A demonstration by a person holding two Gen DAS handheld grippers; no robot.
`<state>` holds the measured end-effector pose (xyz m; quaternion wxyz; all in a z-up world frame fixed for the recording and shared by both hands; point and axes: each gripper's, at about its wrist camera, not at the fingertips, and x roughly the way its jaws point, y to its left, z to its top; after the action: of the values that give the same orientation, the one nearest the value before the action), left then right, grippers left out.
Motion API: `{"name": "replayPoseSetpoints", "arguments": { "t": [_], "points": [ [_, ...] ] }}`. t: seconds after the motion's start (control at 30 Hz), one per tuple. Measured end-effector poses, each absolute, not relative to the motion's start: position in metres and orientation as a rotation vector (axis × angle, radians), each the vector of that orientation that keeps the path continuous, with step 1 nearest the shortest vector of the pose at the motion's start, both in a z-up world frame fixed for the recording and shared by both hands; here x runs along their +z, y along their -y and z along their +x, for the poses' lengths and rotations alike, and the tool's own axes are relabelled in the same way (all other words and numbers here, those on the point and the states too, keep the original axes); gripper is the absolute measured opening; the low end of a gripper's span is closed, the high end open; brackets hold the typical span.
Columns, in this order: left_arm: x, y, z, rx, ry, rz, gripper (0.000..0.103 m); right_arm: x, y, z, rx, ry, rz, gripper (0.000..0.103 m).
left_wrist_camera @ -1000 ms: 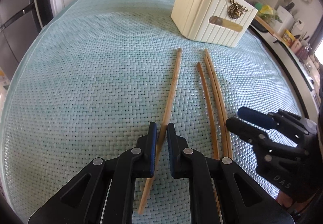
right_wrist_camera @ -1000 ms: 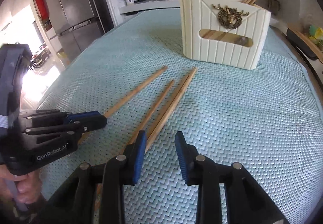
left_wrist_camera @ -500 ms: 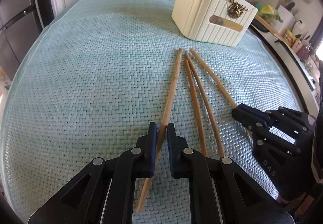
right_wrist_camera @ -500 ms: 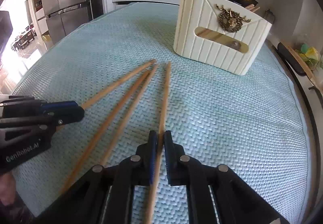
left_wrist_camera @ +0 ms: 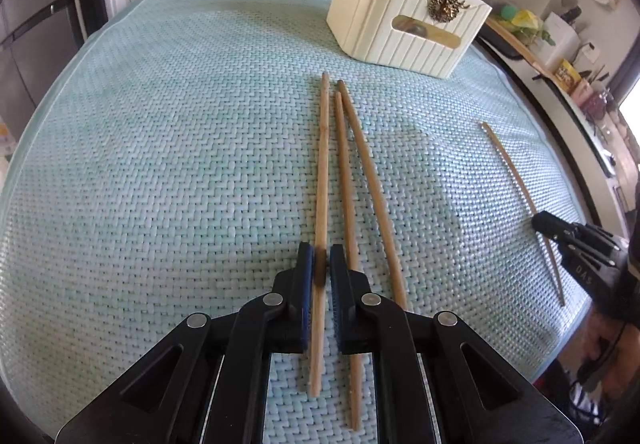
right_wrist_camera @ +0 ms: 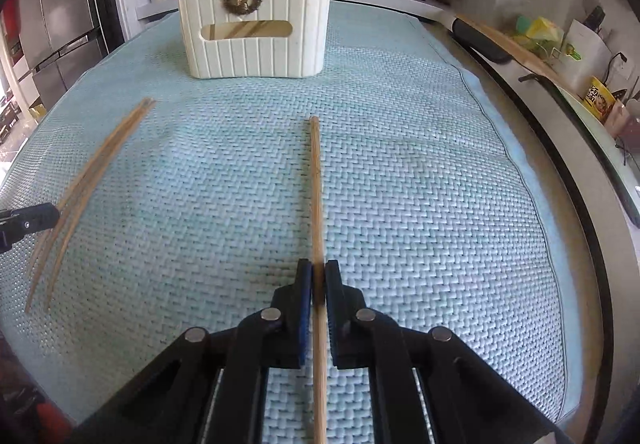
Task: Organize utensils
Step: 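Lift both held chopsticks off the mat toward the caddy, then carry both chopsticks over the caddy and lower them inside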
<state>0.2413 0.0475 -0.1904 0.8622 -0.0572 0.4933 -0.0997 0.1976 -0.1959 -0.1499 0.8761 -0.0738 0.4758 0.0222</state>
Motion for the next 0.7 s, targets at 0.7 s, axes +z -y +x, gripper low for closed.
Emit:
{"name": "replayPoseSetpoints", "arguments": {
  "t": [0.7],
  "points": [
    [-0.189, -0.039, 0.373, -0.306, -1.122, -0.029, 0.011, -0.154, 0.199, 0.310, 0.206, -1.044, -0.148, 0.022]
  ]
}}
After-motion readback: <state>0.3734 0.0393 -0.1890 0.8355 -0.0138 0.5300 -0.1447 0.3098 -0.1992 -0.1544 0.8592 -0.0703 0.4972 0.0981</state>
